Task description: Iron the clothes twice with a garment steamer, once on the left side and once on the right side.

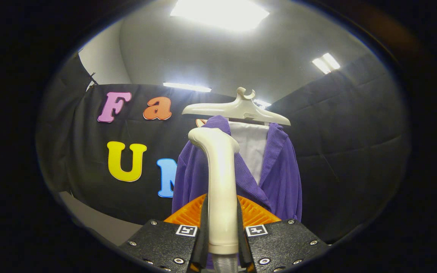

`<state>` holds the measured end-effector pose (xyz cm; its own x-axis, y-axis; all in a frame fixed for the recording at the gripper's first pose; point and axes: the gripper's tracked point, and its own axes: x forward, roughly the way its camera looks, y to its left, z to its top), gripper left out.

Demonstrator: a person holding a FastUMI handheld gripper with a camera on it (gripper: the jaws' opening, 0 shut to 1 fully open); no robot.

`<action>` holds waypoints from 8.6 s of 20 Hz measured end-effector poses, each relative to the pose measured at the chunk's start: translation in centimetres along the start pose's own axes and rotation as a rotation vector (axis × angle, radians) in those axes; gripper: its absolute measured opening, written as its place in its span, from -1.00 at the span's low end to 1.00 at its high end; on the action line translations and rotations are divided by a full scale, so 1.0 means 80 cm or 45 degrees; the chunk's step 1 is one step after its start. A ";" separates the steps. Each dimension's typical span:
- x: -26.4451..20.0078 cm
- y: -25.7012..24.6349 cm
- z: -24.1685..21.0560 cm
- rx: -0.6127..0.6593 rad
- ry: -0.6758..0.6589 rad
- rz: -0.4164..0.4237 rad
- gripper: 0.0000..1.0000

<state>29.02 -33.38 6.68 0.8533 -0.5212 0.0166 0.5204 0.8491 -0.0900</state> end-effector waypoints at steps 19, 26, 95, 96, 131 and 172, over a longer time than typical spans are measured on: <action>-0.072 -0.019 -0.184 0.006 0.305 0.016 -0.37; -0.097 -0.029 -0.249 0.007 0.418 0.002 -0.36; 0.060 -0.174 -0.005 0.066 -0.021 -0.321 -0.37; 0.063 -0.176 -0.012 0.069 -0.008 -0.321 -0.37; -0.044 -0.185 -0.286 0.061 0.430 -0.362 -0.36; -0.316 -0.109 -0.161 0.019 0.297 -0.011 -0.36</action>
<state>2.49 -28.68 -5.77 0.8192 -0.5325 -0.2132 0.5294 0.8449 -0.0760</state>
